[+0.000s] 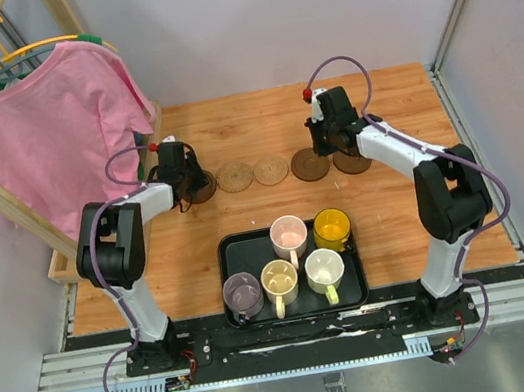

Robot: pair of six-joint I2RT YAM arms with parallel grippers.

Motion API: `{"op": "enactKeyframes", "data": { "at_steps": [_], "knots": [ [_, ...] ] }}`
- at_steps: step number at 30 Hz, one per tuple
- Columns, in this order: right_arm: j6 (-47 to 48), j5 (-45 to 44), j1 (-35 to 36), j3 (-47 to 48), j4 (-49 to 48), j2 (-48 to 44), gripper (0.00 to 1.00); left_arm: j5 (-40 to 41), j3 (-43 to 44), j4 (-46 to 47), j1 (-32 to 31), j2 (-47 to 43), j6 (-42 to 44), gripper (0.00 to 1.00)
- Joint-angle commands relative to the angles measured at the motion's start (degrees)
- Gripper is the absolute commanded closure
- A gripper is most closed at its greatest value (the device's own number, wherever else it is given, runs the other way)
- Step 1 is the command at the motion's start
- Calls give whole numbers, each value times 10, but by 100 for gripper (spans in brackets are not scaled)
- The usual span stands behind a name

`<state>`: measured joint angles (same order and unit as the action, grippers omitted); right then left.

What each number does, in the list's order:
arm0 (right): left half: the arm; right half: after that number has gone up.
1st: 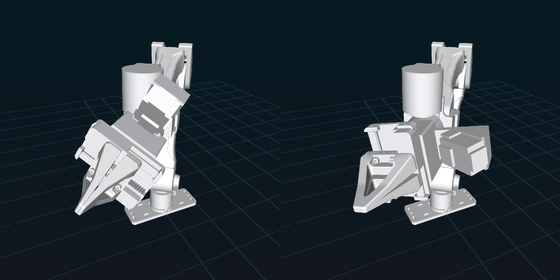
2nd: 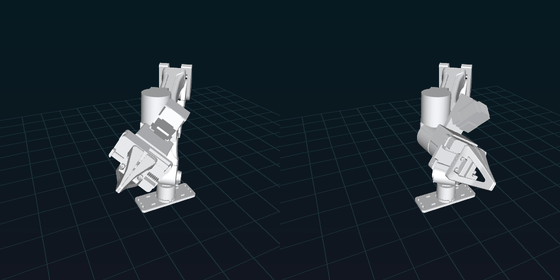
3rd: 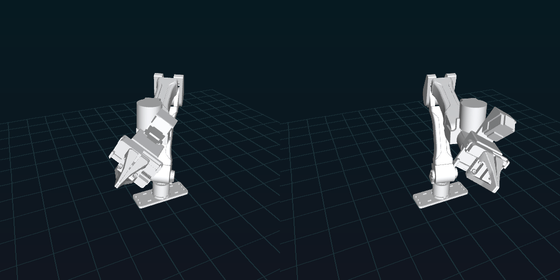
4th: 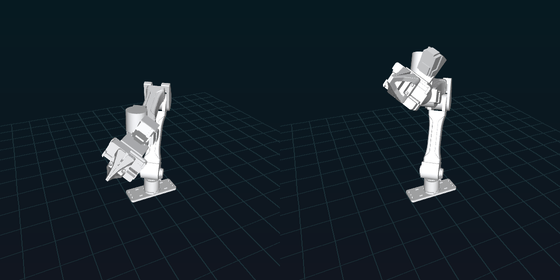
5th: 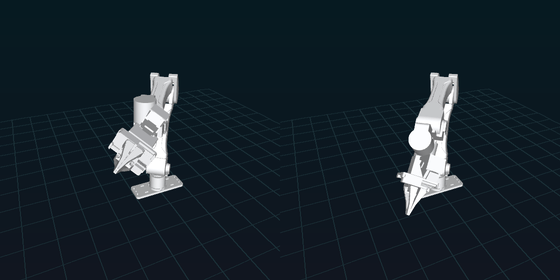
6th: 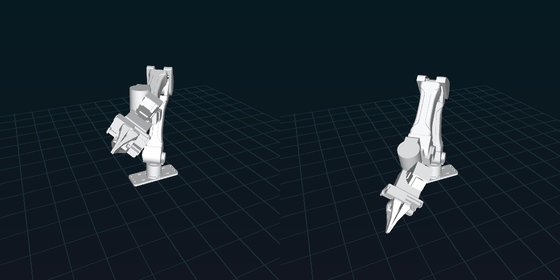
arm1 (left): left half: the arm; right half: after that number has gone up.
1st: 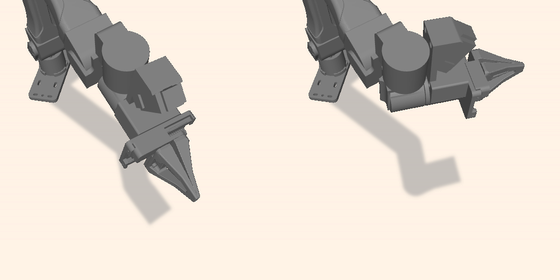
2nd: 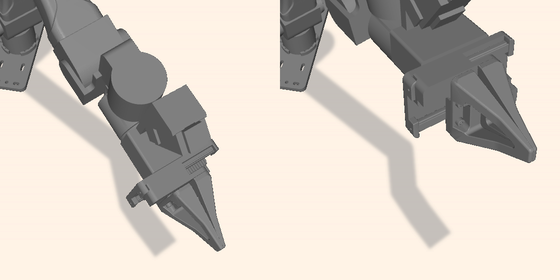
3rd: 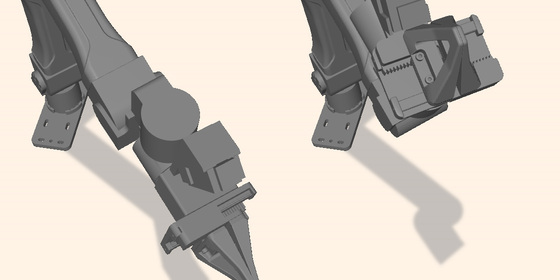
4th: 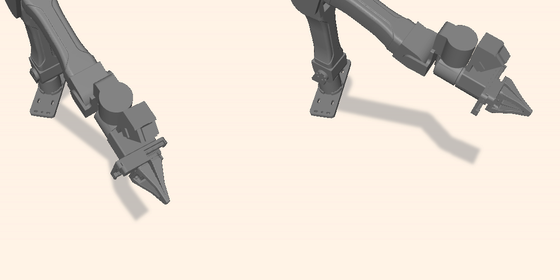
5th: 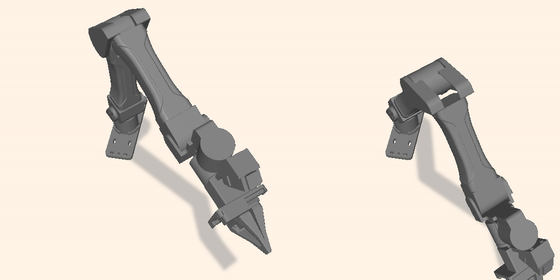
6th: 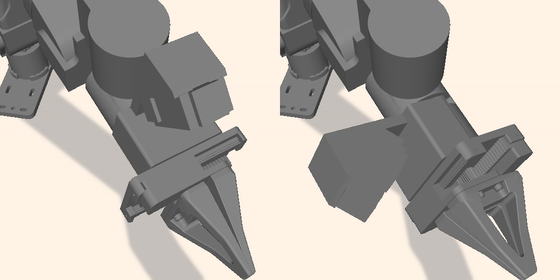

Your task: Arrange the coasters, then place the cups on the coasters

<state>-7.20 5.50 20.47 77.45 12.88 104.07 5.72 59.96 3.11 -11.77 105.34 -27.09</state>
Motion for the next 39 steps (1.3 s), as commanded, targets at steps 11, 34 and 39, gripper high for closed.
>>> {"op": "enactKeyframes", "data": {
  "at_steps": [11, 34, 39],
  "knots": [
    [-1, -22, 0, -20, -18, -22, 94, 20, 42, -7, 11, 37, 4, 50],
    [-2, -24, 0, -23, -19, -30, 94, -42, 38, 25, 18, 24, 8, 51],
    [-8, -31, 0, -33, -22, -49, 94, -79, 16, 24, 18, -28, 12, 51]
  ]
}}
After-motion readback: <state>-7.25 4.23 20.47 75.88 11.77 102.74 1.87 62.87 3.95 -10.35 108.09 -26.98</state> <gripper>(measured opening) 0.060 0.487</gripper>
